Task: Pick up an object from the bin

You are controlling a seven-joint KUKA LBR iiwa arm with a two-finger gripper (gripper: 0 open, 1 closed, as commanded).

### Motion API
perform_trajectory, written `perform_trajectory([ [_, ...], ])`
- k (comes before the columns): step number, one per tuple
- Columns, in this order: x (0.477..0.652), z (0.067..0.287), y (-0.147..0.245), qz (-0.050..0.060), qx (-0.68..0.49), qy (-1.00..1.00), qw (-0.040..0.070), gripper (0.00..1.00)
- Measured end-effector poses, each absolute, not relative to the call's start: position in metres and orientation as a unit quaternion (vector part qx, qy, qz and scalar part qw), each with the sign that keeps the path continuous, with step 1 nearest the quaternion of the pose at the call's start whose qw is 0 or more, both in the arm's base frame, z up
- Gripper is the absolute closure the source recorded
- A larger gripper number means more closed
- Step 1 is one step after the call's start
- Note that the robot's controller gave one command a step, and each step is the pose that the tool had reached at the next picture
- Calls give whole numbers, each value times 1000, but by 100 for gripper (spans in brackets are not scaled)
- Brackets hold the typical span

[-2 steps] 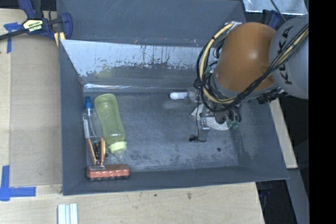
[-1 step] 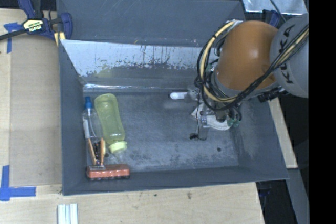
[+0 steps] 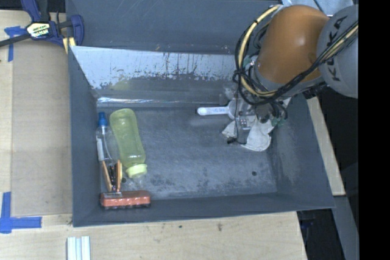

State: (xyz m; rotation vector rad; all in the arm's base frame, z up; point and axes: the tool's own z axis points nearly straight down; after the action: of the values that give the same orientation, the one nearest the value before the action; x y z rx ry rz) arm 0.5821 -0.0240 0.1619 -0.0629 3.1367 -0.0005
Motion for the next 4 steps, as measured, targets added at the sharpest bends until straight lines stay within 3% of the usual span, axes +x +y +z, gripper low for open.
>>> perform_trajectory([
  [2, 603, 155, -35, 0, -38, 999, 3, 0],
  [3, 608, 128, -47, 0, -23, 1000, 3, 0],
  [4, 602, 94, -61, 0, -12, 1000, 3, 0],
])
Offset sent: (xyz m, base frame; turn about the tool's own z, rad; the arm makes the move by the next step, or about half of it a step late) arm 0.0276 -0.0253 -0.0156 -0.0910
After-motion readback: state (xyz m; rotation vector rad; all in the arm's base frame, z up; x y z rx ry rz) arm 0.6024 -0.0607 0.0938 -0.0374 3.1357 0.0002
